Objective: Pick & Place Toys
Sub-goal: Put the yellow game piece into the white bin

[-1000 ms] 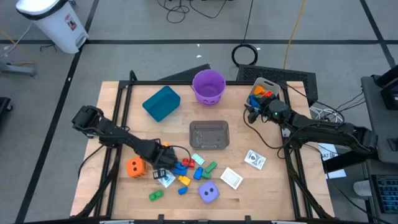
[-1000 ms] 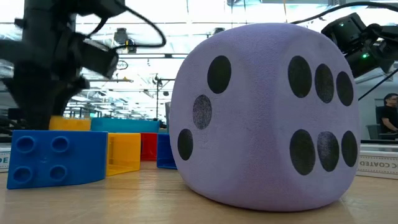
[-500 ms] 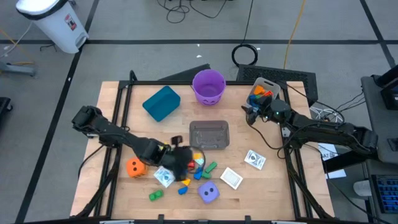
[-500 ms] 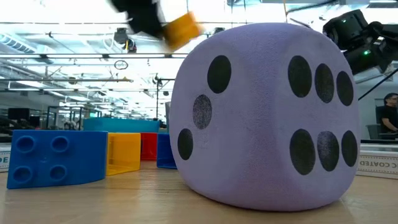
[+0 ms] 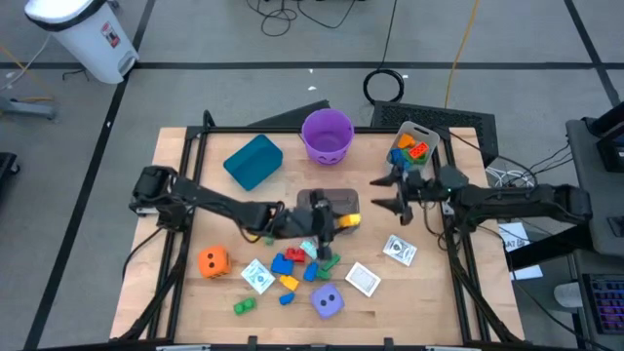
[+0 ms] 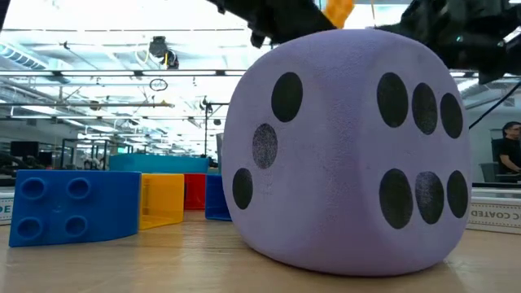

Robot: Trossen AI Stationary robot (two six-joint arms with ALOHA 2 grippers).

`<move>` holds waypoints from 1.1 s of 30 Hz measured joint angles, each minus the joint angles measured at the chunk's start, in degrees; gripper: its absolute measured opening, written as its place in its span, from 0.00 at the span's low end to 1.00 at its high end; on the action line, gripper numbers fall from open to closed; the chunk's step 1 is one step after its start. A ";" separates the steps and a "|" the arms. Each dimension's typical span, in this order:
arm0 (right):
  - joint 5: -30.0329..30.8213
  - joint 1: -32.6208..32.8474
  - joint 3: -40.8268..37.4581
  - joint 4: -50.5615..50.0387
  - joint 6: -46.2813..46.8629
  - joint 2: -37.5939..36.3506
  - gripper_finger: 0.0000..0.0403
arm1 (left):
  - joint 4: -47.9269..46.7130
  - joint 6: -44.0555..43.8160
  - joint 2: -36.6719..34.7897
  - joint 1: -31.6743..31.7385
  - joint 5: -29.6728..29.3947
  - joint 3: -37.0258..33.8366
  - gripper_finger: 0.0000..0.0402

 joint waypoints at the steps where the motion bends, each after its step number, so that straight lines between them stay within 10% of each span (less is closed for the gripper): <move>1: 0.10 1.64 0.01 1.30 -0.72 0.32 0.60 | -0.04 -0.13 0.08 0.78 0.76 0.00 0.29; 8: 8.52 10.49 0.01 9.27 -7.02 6.01 0.60 | 2.48 -2.37 1.22 4.00 10.87 0.00 0.25; 23: 9.00 13.54 5.37 20.09 -9.37 24.68 0.66 | 3.13 -2.11 1.16 4.21 11.41 0.00 0.25; 33: 8.93 13.54 6.66 20.14 -8.82 25.89 0.45 | 1.84 -2.05 1.16 4.21 8.84 0.00 0.28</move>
